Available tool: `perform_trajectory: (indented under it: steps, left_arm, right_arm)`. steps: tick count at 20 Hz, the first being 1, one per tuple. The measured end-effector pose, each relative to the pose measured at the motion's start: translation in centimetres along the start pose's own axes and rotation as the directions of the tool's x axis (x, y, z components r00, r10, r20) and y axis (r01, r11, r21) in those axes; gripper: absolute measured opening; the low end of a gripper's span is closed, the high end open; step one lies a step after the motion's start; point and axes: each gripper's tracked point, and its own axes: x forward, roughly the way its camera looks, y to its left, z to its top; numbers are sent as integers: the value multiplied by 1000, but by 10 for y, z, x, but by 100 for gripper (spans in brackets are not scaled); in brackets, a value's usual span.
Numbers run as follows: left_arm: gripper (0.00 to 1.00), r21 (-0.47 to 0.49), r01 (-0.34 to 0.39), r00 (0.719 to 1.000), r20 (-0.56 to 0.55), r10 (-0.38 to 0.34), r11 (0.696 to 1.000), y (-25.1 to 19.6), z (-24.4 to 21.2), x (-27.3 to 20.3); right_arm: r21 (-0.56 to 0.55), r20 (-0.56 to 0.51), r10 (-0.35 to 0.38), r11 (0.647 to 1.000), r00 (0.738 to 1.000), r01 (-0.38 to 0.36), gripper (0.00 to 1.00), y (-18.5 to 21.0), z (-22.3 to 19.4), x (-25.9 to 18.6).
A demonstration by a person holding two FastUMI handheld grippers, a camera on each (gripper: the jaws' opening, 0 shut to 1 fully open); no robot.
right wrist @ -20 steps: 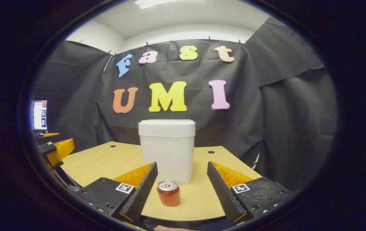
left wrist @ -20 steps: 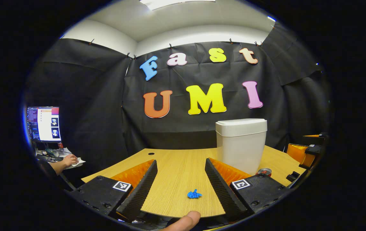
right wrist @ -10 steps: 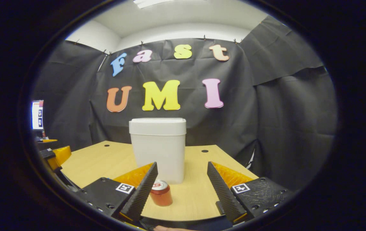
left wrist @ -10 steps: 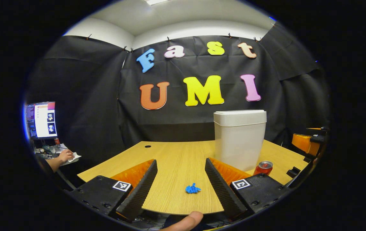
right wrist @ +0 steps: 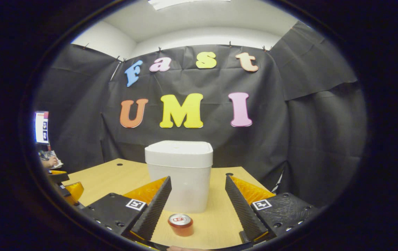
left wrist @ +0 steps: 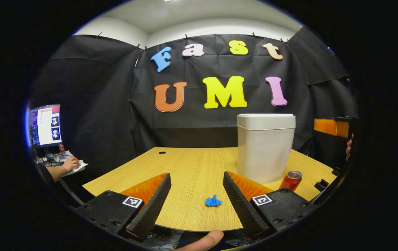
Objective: Press the lid of the desktop garbage bin to open it, pick up the crumpled paper on the desktop and throw it into the bin, then pick up the pop can on the desktop and drop it into the bin, and finally close the garbage bin lid.
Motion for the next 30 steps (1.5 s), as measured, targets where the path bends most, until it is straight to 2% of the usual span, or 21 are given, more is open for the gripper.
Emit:
perform_trajectory:
  steps: [6, 9, 12, 18, 19, 20, 21, 22, 24, 25, 27, 30]
  left_arm:
    - [98, 7, -12, 1000, -11, 12, 1000, 11, -7, 5]
    - [98, -9, -15, 1000, -13, 15, 1000, 15, -9, 5]
    - [98, -15, -7, 1000, -31, 6, 1000, 13, -18, 8]
    - [98, -7, 5, 1000, -23, -5, 1000, 8, -24, 15]
    - [94, -13, -2, 1000, -11, 2, 1000, 9, -22, 19]
    - [98, -19, -7, 1000, -1, 7, 1000, 10, -21, 21]
    - [98, -26, -7, 1000, 9, 8, 1000, 9, -20, 24]
    - [98, -28, -4, 1000, 14, 4, 1000, 7, -19, 29]
    - [98, -17, 1, 1000, 26, -1, 1000, 5, -16, 31]
    - [98, -3, 4, 999, 37, -4, 1000, 4, -12, 35]
    - [98, 18, -6, 999, 54, 6, 1000, 4, -6, 46]
    - [98, -1, 6, 998, 55, -6, 1000, -3, -8, 58]
  right_arm:
    - [-11, -11, 49, 999, 999, -50, 95, 22, 33, 38]
    - [4, 3, 115, 993, 993, -115, 94, 38, 58, 53]
    - [28, 35, 111, 993, 993, -112, 95, 35, 80, 73]
    - [40, -12, 129, 991, 992, -128, 93, 49, 83, 130]
    - [42, -19, 124, 991, 992, -123, 89, 49, 81, 139]
    - [42, -32, 117, 992, 993, -116, 86, 47, 76, 148]
    - [41, -47, 100, 994, 994, -98, 75, 43, 73, 155]
    - [38, -61, 90, 995, 994, -88, 72, 39, 69, 161]
    - [33, -77, 97, 995, 992, -95, 42, 39, 65, 169]
    - [51, -91, 107, 993, 990, -103, 18, 40, 63, 170]
    - [63, -122, 113, 992, 986, -106, 2, 39, 57, 171]
    - [83, -151, 180, 982, 972, -168, 1, 55, 51, 168]
